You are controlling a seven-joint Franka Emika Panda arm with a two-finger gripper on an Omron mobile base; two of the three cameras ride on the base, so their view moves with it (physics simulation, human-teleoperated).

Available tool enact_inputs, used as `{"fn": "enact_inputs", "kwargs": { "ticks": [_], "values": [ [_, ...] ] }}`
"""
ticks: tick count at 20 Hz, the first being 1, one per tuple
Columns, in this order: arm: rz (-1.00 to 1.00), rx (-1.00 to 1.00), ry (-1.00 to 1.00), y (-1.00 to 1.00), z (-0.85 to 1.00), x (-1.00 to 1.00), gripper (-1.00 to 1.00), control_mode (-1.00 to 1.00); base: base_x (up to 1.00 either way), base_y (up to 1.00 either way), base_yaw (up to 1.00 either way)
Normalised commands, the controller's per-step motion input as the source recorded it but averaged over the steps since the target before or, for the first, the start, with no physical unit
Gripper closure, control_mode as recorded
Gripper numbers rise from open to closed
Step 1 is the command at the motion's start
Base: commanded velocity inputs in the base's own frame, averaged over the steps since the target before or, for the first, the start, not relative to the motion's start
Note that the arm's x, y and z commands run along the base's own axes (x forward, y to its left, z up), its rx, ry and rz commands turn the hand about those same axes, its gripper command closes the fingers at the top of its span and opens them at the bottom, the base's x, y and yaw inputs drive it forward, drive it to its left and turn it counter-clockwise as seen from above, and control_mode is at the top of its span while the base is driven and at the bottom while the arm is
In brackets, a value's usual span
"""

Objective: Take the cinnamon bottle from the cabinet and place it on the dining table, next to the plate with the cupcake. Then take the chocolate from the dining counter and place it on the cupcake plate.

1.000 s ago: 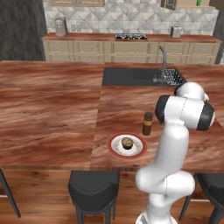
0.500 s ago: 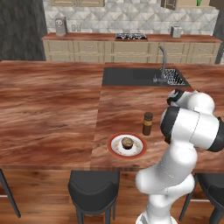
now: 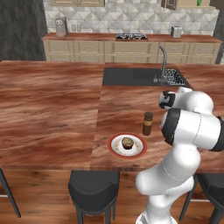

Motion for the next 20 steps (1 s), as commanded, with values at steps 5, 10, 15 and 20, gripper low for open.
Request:
{"fn": "enact_inputs", "kwargs": {
  "ticks": [5,10,15,20],
  "values": [
    [-0.27,-0.43,0.10,0.02,-0.15,-0.25,-1.00,-1.00,0.00,0.00,0.00],
    [-0.20,-0.41,0.00,-0.09,-0.19,-0.08,-1.00,-1.00,0.00,0.00,0.00],
    [-0.08,-0.08,0.01,-0.08,-0.13,0.06,-1.00,-1.00,0.00,0.00,0.00],
    [0.00,0.00,0.03,-0.24,-0.07,0.03,-1.00,-1.00,0.00,0.00,0.00]
  ]
}}
